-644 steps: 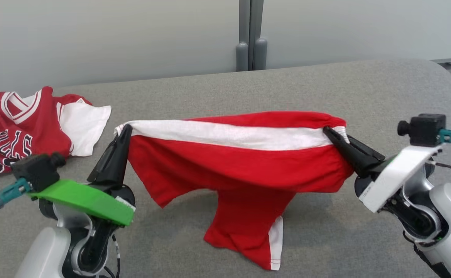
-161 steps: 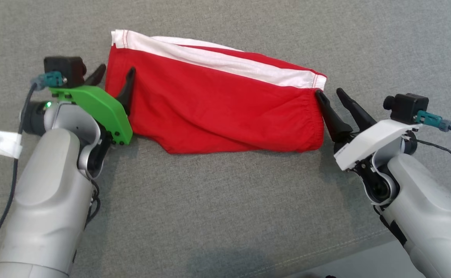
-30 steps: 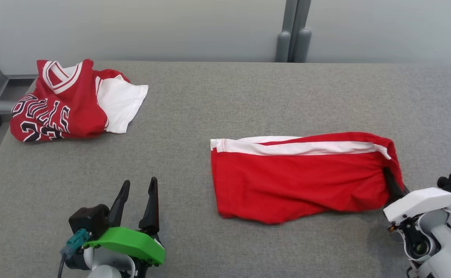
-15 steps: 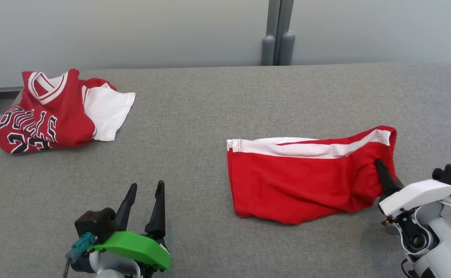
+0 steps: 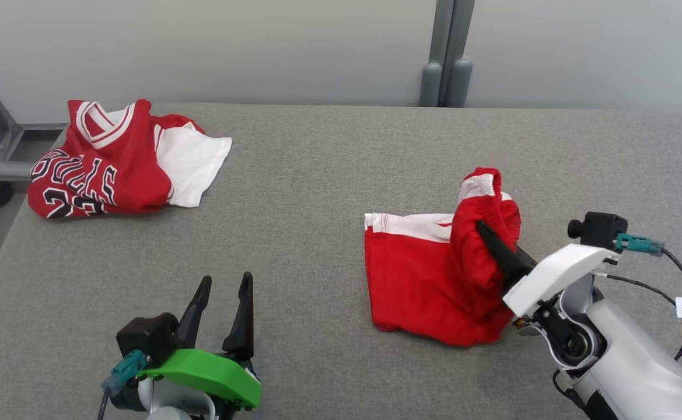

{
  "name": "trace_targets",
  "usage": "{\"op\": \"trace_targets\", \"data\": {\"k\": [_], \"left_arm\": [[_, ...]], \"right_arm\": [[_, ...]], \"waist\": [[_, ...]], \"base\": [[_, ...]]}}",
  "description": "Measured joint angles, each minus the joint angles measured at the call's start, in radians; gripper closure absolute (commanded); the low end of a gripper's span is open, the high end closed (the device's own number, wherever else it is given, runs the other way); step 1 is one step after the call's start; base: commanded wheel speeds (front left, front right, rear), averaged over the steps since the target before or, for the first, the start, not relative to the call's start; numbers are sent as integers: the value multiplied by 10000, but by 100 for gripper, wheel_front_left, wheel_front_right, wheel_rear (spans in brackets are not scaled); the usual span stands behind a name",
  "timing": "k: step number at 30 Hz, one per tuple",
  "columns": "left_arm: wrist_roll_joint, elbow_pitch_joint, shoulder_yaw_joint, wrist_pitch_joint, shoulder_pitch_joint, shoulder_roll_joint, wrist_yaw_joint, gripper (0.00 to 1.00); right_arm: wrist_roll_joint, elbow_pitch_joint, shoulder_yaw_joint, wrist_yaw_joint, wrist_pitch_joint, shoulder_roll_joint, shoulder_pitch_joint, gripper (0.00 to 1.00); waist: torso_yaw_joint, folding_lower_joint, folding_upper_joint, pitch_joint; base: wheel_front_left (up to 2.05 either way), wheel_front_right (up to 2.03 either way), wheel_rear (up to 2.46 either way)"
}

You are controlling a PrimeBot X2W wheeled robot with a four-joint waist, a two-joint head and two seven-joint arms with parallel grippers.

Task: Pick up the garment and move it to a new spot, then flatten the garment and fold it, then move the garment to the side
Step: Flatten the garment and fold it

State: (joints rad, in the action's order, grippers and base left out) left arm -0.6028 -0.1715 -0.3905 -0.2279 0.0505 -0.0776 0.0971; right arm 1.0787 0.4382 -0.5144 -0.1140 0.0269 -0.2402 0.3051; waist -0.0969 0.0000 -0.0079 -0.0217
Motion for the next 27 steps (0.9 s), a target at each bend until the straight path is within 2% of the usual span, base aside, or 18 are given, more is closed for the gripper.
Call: {"op": "trace_targets", "data": {"k": [6, 16, 17, 18, 19, 20, 21, 22, 27], "left_arm": [[-4, 117, 0, 31, -7, 10, 13, 0], [-15, 199, 19, 75, -126, 17, 15, 0], [-17, 207, 29, 75, -128, 17, 17, 0], [-17, 217, 35, 75, -132, 17, 19, 0], [-19, 224, 44, 75, -135, 19, 46, 0], [-31, 230, 61, 75, -140, 19, 48, 0], [-40, 240, 88, 75, -146, 19, 48, 0], [-56, 242, 119, 73, -151, 21, 48, 0], [-75, 259, 217, 73, -170, 27, 96, 0]], "right_arm": [[-79, 148, -257, 46, -297, 322, 1, 100], [-573, 892, -481, 761, -502, 443, 64, 100], [-610, 951, -531, 857, -552, 445, 129, 96], [-700, 986, -610, 911, -560, 443, 198, 84], [-846, 1018, -702, 959, -560, 445, 262, 67], [-972, 1060, -784, 999, -566, 458, 337, 58], [-1080, 1078, -878, 1032, -608, 468, 403, 24], [-1189, 1099, -991, 1053, -631, 485, 472, 0], [-1645, 1112, -1338, 1145, -631, 550, 721, 0]], "waist": [[-384, 0, 0, 90], [-971, 0, 0, 104], [-1028, 0, 0, 95], [-1079, 0, 0, 85], [-1126, 0, 0, 72], [-1167, 0, 0, 58], [-1200, 0, 0, 43], [-1222, 0, 0, 26], [-1237, 0, 0, 4]], "base": [[0, 0, 0], [0, 0, 0], [0, 0, 0], [0, 0, 0], [0, 0, 0], [0, 0, 0], [0, 0, 0], [0, 0, 0], [0, 0, 0]]}}
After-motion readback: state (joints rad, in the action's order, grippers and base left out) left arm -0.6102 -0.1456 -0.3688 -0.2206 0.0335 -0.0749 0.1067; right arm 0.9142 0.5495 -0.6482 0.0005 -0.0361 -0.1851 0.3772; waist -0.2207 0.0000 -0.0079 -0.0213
